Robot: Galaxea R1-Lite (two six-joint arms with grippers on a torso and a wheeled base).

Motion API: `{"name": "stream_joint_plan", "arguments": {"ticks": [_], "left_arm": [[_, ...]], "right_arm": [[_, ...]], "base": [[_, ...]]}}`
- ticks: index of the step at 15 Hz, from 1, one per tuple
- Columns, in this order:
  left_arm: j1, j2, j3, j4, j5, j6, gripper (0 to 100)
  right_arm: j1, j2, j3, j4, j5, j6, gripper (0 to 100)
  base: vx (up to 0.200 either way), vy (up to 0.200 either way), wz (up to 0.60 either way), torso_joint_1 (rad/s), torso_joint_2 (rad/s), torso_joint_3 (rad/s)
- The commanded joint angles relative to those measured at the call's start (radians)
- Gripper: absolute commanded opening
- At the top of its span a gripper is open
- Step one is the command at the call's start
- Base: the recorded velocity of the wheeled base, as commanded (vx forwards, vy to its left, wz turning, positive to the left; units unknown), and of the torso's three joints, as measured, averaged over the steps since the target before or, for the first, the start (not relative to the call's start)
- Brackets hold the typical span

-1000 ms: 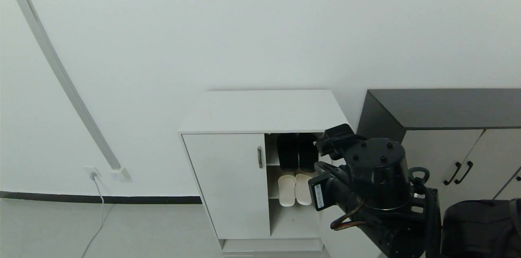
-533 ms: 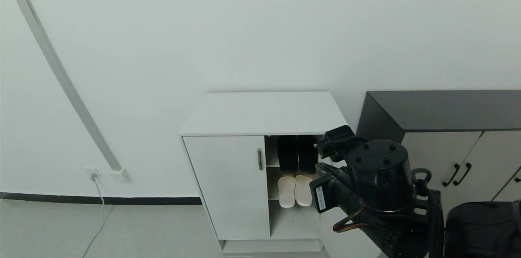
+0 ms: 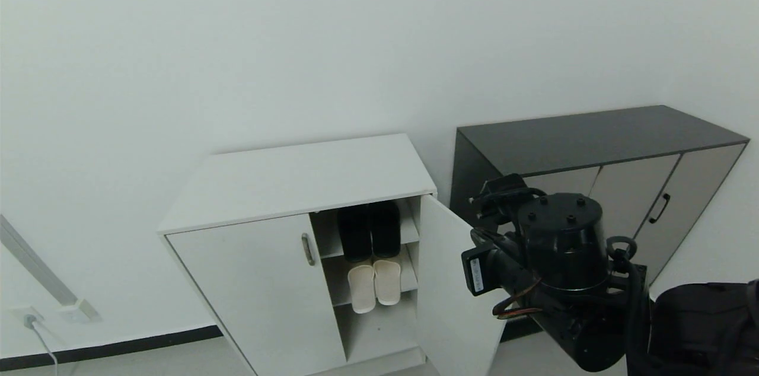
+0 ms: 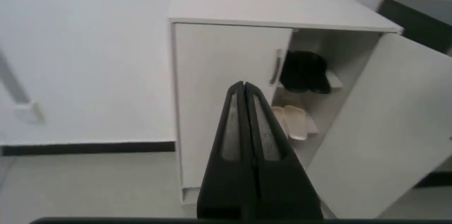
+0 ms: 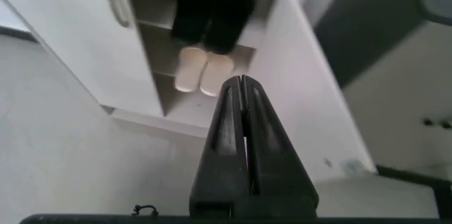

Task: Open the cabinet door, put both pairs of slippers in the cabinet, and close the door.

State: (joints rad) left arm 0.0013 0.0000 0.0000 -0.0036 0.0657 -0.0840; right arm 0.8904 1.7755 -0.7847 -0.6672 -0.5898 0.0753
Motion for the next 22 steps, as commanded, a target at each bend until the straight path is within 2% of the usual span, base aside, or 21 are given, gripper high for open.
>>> {"name": "stream_joint_plan", "arguments": {"ticks": [1, 4, 7, 10, 13, 16, 19, 22], "left_arm": [[0.0, 0.0, 0.0, -0.001, 0.0, 0.0, 0], [0.0, 0.0, 0.0, -0.001, 0.0, -0.002, 0], [0.0, 0.0, 0.0, -0.001, 0.0, -0.002, 0], [0.0, 0.0, 0.0, 0.001, 0.0, -0.002, 0], [0.0, 0.0, 0.0, -0.001, 0.0, 0.0, 0], [0.0, 0.0, 0.0, 0.001, 0.0, 0.0, 0], [0.0, 0.0, 0.0, 0.001, 0.0, 0.0, 0], [0.0, 0.0, 0.0, 0.001, 0.0, 0.0, 0]], "right_arm": [[-0.021, 0.005, -0.001, -0.008, 0.001, -0.003, 0], [-0.051, 0.024, 0.001, -0.017, 0.001, -0.015, 0], [-0.093, 0.035, -0.01, -0.032, 0.008, -0.019, 0], [-0.199, 0.078, -0.056, -0.031, 0.07, -0.019, 0], [-0.327, 0.188, -0.166, -0.017, 0.117, -0.009, 0], [-0.41, 0.301, -0.268, 0.021, 0.151, 0.026, 0], [-0.435, 0.366, -0.323, 0.057, 0.203, 0.061, 0], [-0.447, 0.412, -0.34, 0.057, 0.211, 0.069, 0]], "base": [[0.0, 0.0, 0.0, 0.0, 0.0, 0.0], [0.0, 0.0, 0.0, 0.0, 0.0, 0.0], [-0.2, 0.0, 0.0, 0.009, 0.01, -0.001], [-0.067, 0.0, 0.0, -0.002, 0.0, 0.001], [0.0, 0.0, 0.0, 0.0, 0.0, 0.0], [0.0, 0.0, 0.0, 0.0, 0.0, 0.0], [0.0, 0.0, 0.0, 0.0, 0.0, 0.0], [0.0, 0.0, 0.0, 0.0, 0.0, 0.0]]}}
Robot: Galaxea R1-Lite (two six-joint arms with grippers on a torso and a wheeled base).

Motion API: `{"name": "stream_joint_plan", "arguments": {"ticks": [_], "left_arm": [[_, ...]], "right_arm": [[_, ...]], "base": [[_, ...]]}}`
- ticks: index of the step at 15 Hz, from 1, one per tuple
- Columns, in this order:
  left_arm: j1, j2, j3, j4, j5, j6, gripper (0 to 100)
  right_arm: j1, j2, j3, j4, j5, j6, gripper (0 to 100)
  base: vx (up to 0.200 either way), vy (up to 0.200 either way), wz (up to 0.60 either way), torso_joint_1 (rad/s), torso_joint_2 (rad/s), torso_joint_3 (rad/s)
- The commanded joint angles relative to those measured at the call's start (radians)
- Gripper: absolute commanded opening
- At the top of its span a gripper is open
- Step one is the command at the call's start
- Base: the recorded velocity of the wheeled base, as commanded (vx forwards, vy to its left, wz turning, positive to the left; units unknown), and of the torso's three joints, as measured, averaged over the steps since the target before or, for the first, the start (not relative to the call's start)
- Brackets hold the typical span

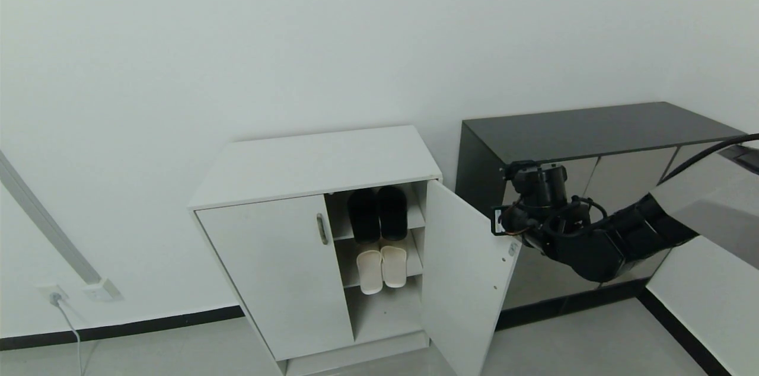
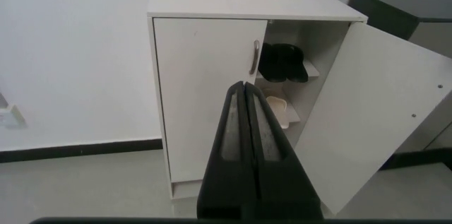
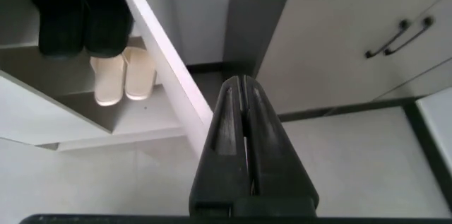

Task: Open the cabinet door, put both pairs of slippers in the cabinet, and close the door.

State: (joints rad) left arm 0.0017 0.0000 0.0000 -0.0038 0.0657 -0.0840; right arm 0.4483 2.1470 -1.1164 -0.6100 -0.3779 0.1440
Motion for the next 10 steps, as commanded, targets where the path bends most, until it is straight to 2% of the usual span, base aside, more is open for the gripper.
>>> {"name": "stream_joint_plan", "arguments": {"ticks": [1, 10], "left_arm": [[0.0, 0.0, 0.0, -0.001, 0.0, 0.0, 0], [0.0, 0.0, 0.0, -0.001, -0.001, 0.0, 0]], "right_arm": [[-0.005, 0.047, -0.008, -0.001, 0.007, 0.005, 0], [0.041, 0.039, 0.023, -0.002, 0.008, 0.008, 0]], "base": [[0.0, 0.0, 0.0, 0.0, 0.0, 0.0], [0.0, 0.0, 0.0, 0.0, 0.0, 0.0]]}}
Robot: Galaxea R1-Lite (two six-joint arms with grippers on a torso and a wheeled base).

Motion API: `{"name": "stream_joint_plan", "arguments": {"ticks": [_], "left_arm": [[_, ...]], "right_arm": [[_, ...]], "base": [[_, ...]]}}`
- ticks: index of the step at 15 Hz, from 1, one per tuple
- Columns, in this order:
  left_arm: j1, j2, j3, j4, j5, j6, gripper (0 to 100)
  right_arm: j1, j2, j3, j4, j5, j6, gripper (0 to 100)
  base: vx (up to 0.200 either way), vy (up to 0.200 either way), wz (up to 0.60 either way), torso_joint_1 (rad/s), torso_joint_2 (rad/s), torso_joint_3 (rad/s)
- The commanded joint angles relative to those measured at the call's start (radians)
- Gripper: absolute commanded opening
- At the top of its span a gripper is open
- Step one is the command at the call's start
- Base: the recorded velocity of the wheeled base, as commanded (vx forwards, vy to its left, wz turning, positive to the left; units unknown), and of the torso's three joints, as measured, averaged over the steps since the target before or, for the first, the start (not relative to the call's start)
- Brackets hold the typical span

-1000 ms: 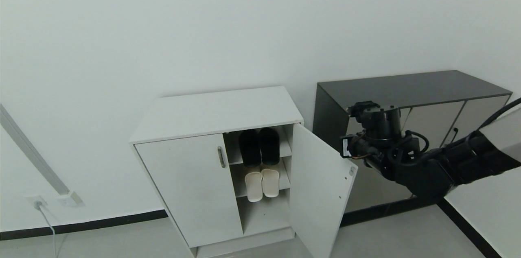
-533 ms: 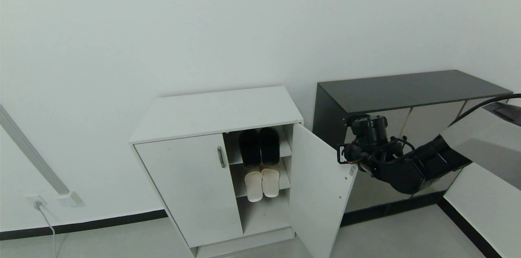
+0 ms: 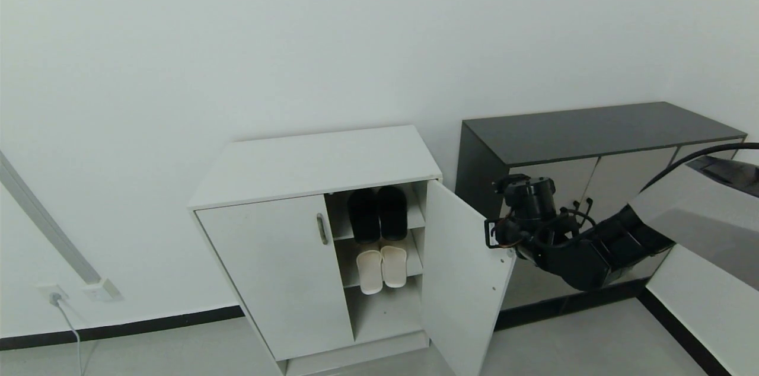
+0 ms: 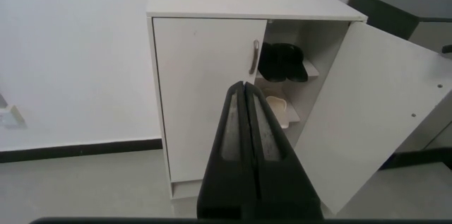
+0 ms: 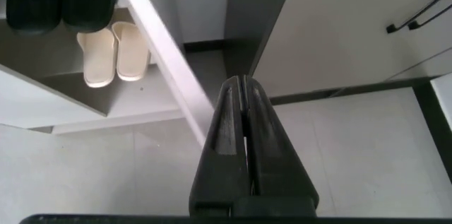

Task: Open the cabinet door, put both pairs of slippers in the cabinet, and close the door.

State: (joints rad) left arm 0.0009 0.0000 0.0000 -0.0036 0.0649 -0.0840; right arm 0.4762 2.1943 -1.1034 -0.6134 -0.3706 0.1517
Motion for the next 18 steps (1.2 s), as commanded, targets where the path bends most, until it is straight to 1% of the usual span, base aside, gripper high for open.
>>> {"name": "stream_joint_plan", "arguments": {"ticks": [1, 3, 7, 8, 10, 11, 12, 17, 18], "left_arm": [[0.001, 0.0, 0.0, -0.001, 0.001, 0.0, 0], [0.001, 0.0, 0.0, -0.001, 0.0, 0.0, 0], [0.001, 0.0, 0.0, 0.001, 0.001, -0.002, 0], [0.001, 0.0, 0.0, -0.001, 0.001, -0.002, 0], [0.001, 0.0, 0.0, -0.001, 0.001, 0.0, 0], [0.001, 0.0, 0.0, -0.001, 0.001, -0.002, 0], [0.001, 0.0, 0.0, -0.001, 0.001, -0.002, 0], [0.001, 0.0, 0.0, 0.001, 0.001, -0.002, 0], [0.001, 0.0, 0.0, -0.001, 0.001, -0.002, 0]], "right_arm": [[0.027, -0.014, 0.014, 0.001, 0.001, 0.0, 0], [0.09, -0.042, 0.039, 0.001, -0.001, 0.028, 0], [0.197, -0.162, 0.126, -0.011, 0.002, 0.029, 0], [0.217, -0.185, 0.157, -0.037, 0.009, 0.012, 0], [0.24, -0.215, 0.208, -0.095, 0.027, -0.029, 0], [0.245, -0.226, 0.237, -0.121, 0.076, -0.034, 0], [0.248, -0.229, 0.252, -0.141, 0.093, -0.035, 0], [0.259, -0.22, 0.261, -0.154, 0.096, -0.057, 0], [0.263, -0.218, 0.266, -0.154, 0.096, -0.055, 0]], "base": [[0.0, 0.0, 0.0, 0.0, 0.0, 0.0], [0.0, 0.0, 0.0, 0.0, 0.0, 0.0], [0.0, 0.0, 0.0, 0.0, 0.0, 0.0], [0.0, 0.0, 0.0, 0.0, 0.0, 0.0], [0.0, 0.0, 0.0, 0.0, 0.0, 0.0], [0.0, 0.0, 0.0, 0.0, 0.0, 0.0], [0.0, 0.0, 0.0, 0.0, 0.0, 0.0], [0.0, 0.0, 0.0, 0.0, 0.0, 0.0], [0.0, 0.0, 0.6, 0.002, 0.01, 0.002]]}}
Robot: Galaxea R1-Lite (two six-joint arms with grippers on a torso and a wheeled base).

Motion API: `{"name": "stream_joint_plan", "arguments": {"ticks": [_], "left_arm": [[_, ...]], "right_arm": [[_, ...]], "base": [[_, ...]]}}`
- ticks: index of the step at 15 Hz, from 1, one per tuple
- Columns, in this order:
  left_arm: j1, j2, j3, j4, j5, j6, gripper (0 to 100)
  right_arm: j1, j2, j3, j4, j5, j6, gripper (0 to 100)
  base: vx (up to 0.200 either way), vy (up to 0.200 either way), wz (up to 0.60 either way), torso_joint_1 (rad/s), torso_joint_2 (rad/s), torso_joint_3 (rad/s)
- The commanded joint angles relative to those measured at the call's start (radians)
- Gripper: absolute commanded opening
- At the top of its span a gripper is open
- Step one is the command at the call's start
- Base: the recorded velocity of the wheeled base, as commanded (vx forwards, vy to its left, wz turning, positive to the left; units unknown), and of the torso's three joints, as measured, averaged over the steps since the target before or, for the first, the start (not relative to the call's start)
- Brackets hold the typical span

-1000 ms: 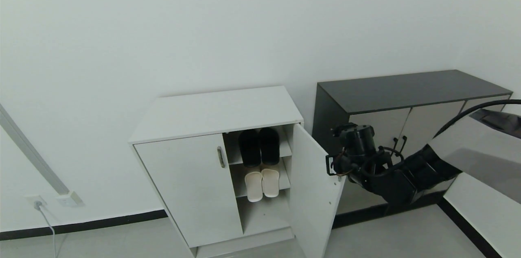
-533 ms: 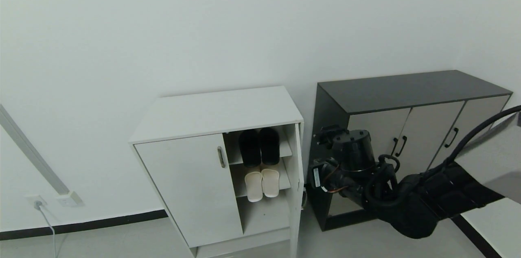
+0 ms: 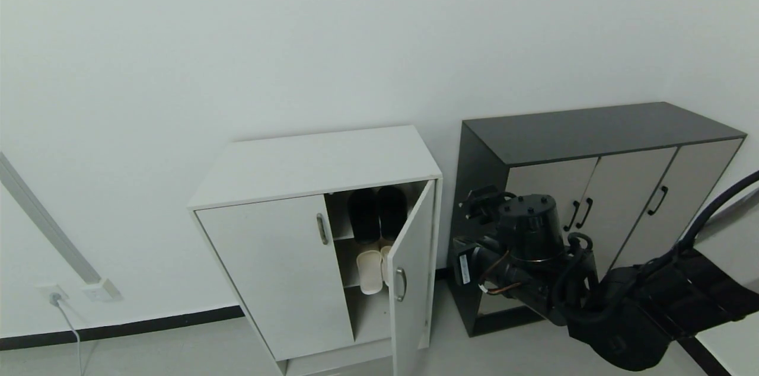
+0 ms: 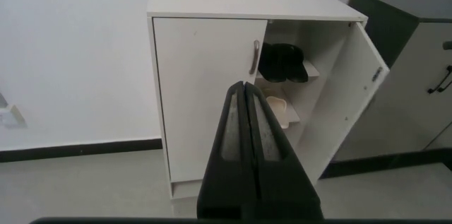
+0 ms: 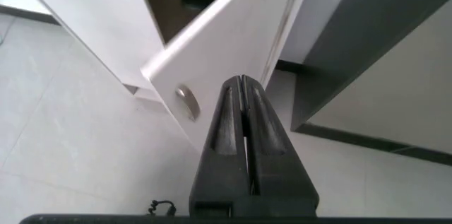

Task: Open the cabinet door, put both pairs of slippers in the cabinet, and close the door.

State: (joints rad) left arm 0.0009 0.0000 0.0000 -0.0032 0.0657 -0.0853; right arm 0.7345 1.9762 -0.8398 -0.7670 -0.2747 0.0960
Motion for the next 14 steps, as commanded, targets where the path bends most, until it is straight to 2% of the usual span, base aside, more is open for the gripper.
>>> {"name": "stream_joint_plan", "arguments": {"ticks": [1, 5, 9, 14], "left_arm": [[0.001, 0.0, 0.0, 0.0, 0.0, -0.001, 0], [0.001, 0.0, 0.0, -0.001, 0.0, -0.001, 0], [0.001, 0.0, 0.0, -0.001, -0.001, 0.001, 0], [0.001, 0.0, 0.0, 0.0, -0.001, 0.001, 0]], "right_arm": [[0.005, 0.004, 0.005, 0.0, 0.0, 0.001, 0], [0.005, 0.015, 0.015, -0.017, 0.006, 0.001, 0], [-0.012, 0.024, 0.065, -0.094, 0.012, -0.036, 0], [-0.027, -0.011, 0.274, -0.245, 0.012, -0.093, 0]], "base": [[0.0, 0.0, 0.6, -0.002, 0.0, 0.002], [0.0, 0.0, 0.6, 0.005, 0.0, 0.0], [0.0, 0.0, 0.0, 0.0, 0.0, 0.0], [0.0, 0.0, 0.0, 0.0, 0.0, 0.0]]}}
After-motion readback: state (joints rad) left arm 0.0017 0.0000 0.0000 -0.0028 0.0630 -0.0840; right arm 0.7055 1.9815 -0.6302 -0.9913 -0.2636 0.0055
